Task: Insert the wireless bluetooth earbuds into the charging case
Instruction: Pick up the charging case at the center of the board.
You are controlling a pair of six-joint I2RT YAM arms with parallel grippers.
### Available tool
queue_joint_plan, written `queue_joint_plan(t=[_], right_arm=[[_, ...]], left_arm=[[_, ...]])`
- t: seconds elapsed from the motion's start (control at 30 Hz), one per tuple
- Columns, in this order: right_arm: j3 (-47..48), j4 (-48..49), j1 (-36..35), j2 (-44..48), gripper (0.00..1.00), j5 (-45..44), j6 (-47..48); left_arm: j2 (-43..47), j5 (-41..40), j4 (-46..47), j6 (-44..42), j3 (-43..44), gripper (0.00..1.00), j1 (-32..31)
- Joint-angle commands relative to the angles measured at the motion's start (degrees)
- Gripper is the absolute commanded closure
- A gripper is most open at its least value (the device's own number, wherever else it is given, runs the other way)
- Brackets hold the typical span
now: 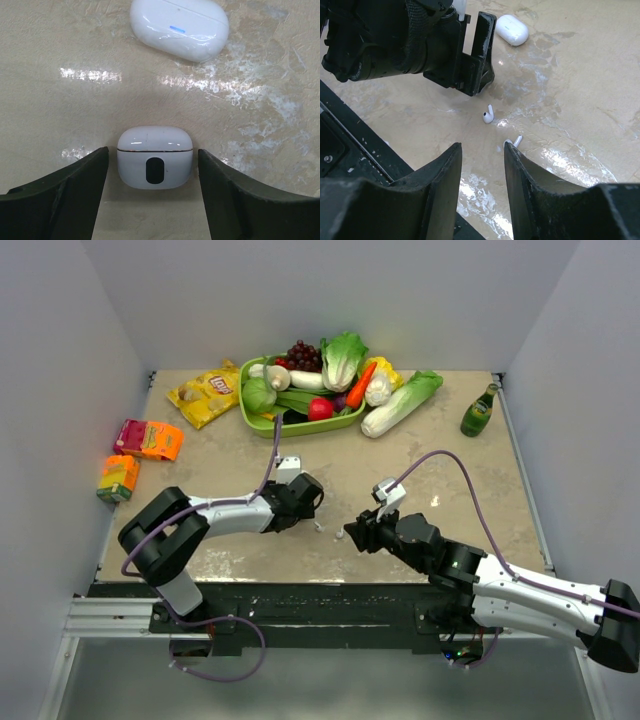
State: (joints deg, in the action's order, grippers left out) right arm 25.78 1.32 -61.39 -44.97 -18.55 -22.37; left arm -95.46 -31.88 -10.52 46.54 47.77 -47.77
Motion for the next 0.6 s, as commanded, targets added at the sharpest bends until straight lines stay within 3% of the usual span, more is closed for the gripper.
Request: queue_joint_plan(t=[0.0,0.57], right_arm=[[-0.1,2.2,-0.1,0.3,0.57,-0.9,-0.3],[-0.6,1.7,-0.1,1.8,0.57,-1.1,-0.7]], left_arm=[[0.5,2.9,-4.4,2.6,-1.8,0.23,-0.8],[-1.2,3.4,-3.2,2.2,-1.7,0.28,-1.0]])
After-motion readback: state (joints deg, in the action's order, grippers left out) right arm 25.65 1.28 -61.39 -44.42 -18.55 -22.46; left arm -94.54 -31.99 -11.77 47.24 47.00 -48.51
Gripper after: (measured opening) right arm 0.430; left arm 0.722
